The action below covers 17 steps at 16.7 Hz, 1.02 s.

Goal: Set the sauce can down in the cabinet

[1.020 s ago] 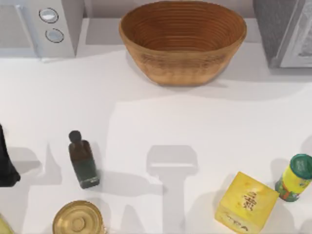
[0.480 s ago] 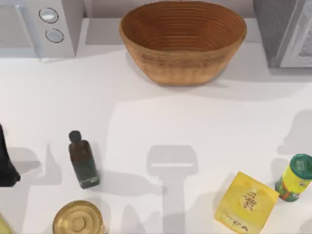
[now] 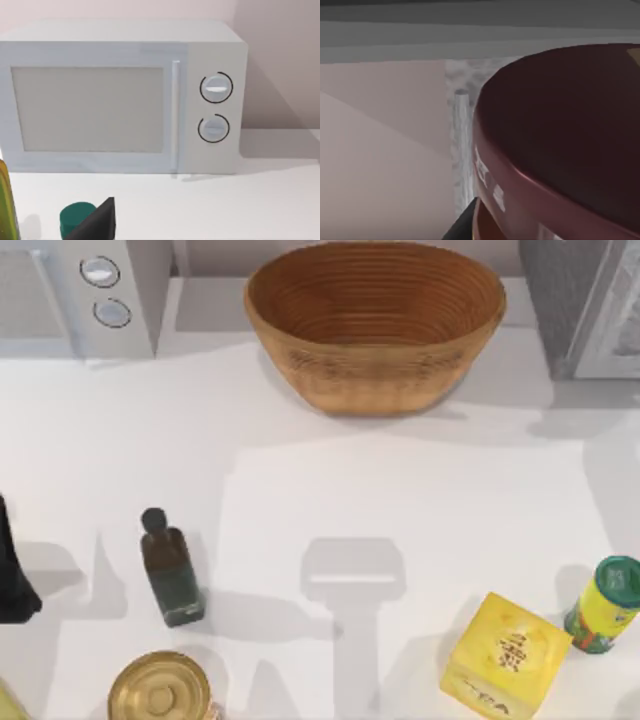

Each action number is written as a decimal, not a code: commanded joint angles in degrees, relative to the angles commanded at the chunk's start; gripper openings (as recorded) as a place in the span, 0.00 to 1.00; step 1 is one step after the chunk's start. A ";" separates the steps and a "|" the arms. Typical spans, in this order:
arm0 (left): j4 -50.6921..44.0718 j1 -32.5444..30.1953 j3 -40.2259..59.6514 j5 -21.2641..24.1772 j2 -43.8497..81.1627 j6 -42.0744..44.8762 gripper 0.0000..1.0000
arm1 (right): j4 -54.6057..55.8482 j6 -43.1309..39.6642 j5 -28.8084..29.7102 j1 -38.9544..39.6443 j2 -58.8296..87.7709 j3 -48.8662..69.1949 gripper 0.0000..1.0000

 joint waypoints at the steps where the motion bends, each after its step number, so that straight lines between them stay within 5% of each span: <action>1: 0.00 0.00 0.00 0.00 0.00 0.00 1.00 | -1.54 -0.04 0.57 0.51 3.82 5.48 0.00; 8: 0.00 0.00 0.00 0.00 0.00 0.00 1.00 | -8.18 -1.45 1.82 4.46 21.48 30.77 0.00; 17: 0.00 0.00 0.00 0.00 0.00 0.00 1.00 | -8.42 -1.46 1.64 4.46 23.65 33.13 0.00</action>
